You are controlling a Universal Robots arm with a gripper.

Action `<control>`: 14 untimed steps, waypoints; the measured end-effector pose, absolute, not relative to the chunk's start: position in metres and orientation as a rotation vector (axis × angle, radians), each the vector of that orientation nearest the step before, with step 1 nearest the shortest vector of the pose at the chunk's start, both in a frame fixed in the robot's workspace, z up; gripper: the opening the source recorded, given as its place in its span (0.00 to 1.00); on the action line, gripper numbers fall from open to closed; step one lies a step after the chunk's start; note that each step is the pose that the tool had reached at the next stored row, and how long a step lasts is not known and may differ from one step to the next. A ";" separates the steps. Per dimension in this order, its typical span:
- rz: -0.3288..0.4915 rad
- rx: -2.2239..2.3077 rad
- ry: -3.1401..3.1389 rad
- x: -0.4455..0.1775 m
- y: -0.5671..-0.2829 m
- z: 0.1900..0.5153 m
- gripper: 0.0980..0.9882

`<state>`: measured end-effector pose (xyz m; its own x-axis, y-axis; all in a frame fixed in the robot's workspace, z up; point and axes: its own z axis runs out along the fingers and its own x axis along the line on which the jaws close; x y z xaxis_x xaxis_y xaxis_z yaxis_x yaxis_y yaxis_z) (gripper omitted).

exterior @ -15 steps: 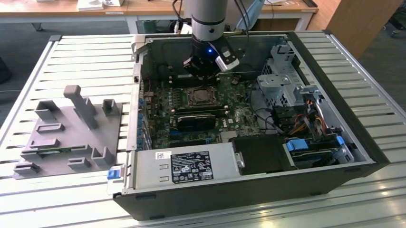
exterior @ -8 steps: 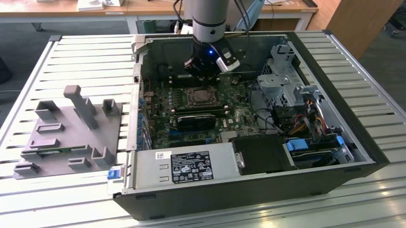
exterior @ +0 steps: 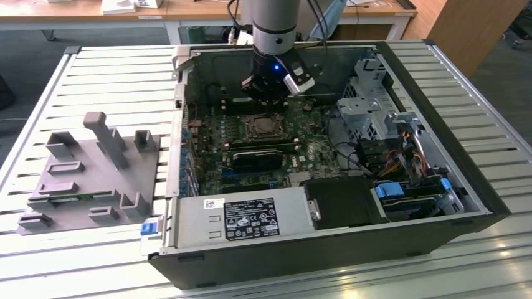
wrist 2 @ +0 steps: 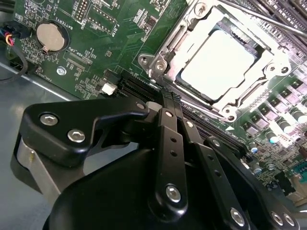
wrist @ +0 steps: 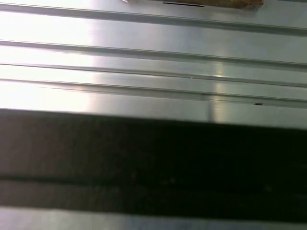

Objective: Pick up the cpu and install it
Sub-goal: 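Install the first cpu locking lever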

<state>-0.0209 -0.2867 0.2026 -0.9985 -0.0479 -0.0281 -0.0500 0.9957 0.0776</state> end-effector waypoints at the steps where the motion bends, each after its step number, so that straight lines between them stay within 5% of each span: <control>1: 0.116 -0.076 3.113 -0.021 -0.287 0.203 0.01; 14: 0.048 -0.077 3.116 -0.021 -0.286 0.198 0.01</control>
